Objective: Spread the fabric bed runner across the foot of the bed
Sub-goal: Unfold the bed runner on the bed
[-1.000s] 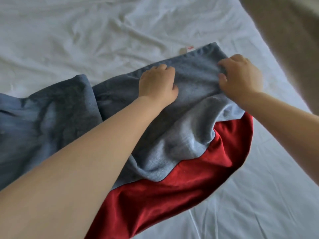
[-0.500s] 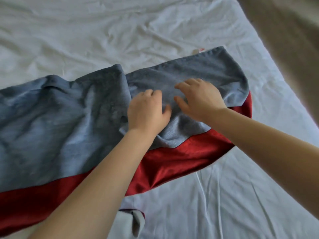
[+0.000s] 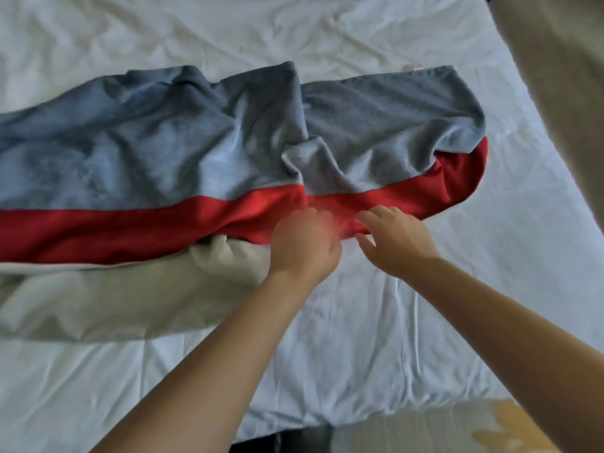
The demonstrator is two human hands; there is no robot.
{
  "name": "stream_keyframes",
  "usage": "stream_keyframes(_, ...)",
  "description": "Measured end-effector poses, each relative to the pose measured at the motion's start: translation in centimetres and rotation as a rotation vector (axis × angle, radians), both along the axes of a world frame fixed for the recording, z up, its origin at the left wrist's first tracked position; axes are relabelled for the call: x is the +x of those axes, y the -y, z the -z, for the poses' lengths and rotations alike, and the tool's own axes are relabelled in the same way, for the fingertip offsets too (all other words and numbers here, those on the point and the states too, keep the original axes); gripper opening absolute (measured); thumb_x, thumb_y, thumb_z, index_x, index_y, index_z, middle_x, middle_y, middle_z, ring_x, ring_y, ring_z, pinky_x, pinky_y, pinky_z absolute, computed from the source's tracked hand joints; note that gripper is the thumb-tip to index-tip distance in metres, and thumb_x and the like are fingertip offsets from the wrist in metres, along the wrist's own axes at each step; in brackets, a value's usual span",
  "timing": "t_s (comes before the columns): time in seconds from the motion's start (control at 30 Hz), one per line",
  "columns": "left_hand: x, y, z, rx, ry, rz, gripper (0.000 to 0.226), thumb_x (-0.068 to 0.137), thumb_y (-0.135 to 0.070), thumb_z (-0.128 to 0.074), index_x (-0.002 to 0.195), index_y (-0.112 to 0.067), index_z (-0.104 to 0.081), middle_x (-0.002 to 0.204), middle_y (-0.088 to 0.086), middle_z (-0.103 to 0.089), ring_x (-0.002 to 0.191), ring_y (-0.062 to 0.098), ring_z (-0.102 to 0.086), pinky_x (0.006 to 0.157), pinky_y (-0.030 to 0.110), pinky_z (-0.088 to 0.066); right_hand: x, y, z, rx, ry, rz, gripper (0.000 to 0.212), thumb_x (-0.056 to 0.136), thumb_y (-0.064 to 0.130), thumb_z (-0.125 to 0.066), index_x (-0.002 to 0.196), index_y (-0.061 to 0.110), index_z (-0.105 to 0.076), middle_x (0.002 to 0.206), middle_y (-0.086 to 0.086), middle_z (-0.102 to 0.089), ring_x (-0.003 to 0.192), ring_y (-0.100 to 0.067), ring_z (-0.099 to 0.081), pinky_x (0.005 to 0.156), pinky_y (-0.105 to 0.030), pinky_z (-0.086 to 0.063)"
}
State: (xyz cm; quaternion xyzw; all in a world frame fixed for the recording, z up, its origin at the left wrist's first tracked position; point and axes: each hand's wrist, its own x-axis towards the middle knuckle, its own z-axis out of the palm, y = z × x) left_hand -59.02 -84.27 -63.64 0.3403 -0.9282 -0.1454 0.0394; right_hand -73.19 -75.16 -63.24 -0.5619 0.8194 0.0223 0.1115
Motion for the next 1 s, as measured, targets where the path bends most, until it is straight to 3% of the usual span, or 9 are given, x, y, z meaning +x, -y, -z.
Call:
stream_keyframes(0.27,0.8,-1.9,3.8,-0.035,0.135,0.147,0.024,0.081,-0.010,-0.054,0.105,-0.017,-0.052,0.104,0.003,-0.055,0.099,0.024,-0.052,0.072,0.033,-0.043,0.3,-0.6,3.6,0.055,-0.008,0.031,0.034,0.085,0.011,-0.053,0.118,0.021,-0.055,0.107,-0.003,-0.057,0.101,-0.027,-0.055,0.073,-0.038,-0.049)
stream_keyframes(0.47,-1.5,-1.5,5.2,-0.146,0.283,0.065,0.023,0.081,-0.006,-0.054,0.101,-0.018,-0.053,0.103,0.002,-0.060,0.101,0.024,-0.053,0.078,0.033,-0.040,-3.3,-0.4,6.2,0.090,-0.117,-0.087,0.032,0.080,0.004,-0.056,0.109,0.019,-0.057,0.101,-0.004,-0.055,0.095,-0.027,-0.054,0.063,-0.031,-0.033)
stream_keyframes(0.53,-2.3,-1.4,5.5,-0.161,0.315,0.041,0.021,0.084,-0.006,-0.047,0.100,-0.016,-0.056,0.102,0.003,-0.062,0.102,0.025,-0.054,0.083,0.034,-0.039,-4.0,-0.3,6.8,0.055,-0.152,-0.123,0.027,0.079,0.002,-0.055,0.101,0.017,-0.058,0.096,-0.004,-0.057,0.091,-0.028,-0.056,0.065,-0.031,-0.029)
stream_keyframes(0.63,-3.0,-1.5,5.8,-0.260,0.319,0.024,0.017,0.079,-0.006,-0.053,0.090,-0.017,-0.061,0.091,0.000,-0.065,0.094,0.022,-0.058,0.080,0.031,-0.042,-4.4,-0.7,7.5,0.046,-0.127,-0.178,0.022,0.078,0.003,-0.054,0.095,0.016,-0.060,0.092,-0.004,-0.062,0.086,-0.029,-0.059,0.067,-0.031,-0.025)
stream_keyframes(0.73,-3.3,-2.9,6.4,-0.115,0.361,0.054,0.020,0.079,-0.004,-0.050,0.094,-0.015,-0.057,0.097,0.004,-0.062,0.098,0.026,-0.054,0.081,0.034,-0.039,-5.0,-2.6,7.5,0.059,-0.014,-0.240,0.021,0.080,0.008,-0.052,0.096,0.016,-0.060,0.093,-0.004,-0.063,0.087,-0.030,-0.059,0.068,-0.032,-0.035)
stream_keyframes(0.87,-2.9,-6.0,6.1,-0.113,0.321,0.129,0.018,0.062,-0.015,-0.070,0.075,-0.014,-0.058,0.073,0.006,-0.062,0.074,0.027,-0.059,0.064,0.034,-0.045,-5.8,-6.8,7.0,0.067,0.123,-0.286,0.021,0.079,0.010,-0.051,0.097,0.015,-0.060,0.092,-0.004,-0.062,0.089,-0.029,-0.057,0.070,-0.035,-0.043)
stream_keyframes(1.0,-2.9,-8.7,6.2,-0.096,0.323,0.151,0.027,0.047,-0.015,-0.076,0.062,-0.014,-0.053,0.058,0.006,-0.055,0.058,0.029,-0.056,0.051,0.031,-0.045,-5.8,-10.0,7.0,0.011,0.168,-0.326,0.016,0.071,0.002,-0.060,0.083,0.013,-0.063,0.076,-0.004,-0.062,0.074,-0.029,-0.059,0.059,-0.032,-0.043)
